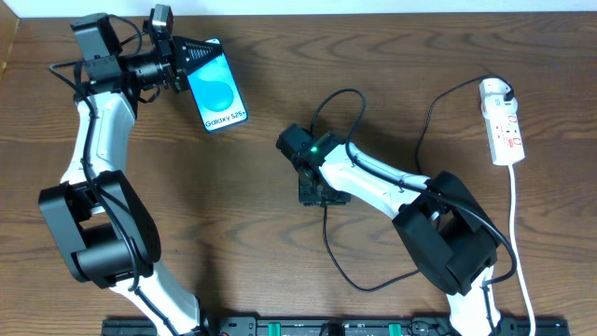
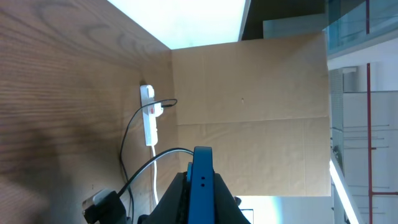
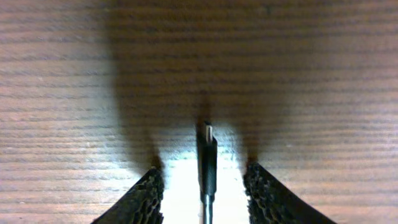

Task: Plug charger to phone and switch on socket
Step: 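Close the right gripper on the cable plug and lift it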

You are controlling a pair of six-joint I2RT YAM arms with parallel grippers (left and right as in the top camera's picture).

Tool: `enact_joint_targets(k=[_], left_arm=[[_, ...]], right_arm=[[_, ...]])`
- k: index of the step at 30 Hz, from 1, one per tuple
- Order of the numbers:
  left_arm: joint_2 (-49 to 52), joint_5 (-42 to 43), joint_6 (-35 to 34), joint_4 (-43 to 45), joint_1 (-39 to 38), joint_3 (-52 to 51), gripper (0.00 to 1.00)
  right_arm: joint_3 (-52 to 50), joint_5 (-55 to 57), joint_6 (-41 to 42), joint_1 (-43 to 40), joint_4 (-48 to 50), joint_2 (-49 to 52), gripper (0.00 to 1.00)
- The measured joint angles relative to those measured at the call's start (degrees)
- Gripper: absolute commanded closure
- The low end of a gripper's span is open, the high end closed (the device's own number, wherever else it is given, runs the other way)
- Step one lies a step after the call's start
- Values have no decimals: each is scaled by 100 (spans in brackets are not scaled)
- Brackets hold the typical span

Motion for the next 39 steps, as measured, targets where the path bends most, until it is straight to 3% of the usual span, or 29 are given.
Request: enact_joint_targets(k=[8,11,18,27,39], left_arm=[[0,2,0,0,0,0,93],[0,0,0,0,0,0,93],[0,2,0,0,0,0,93],[0,0,0,0,0,0,93],[0,0,2,0,0,0,93]], right_arm=[[0,-72,9,0,-76,0,89],[0,-70,20,0,-81,0,94],[0,-76,28,0,-57,0,88],[0,-72,17,0,-35,0,99],[162,-358,-42,-551,210,76,99]])
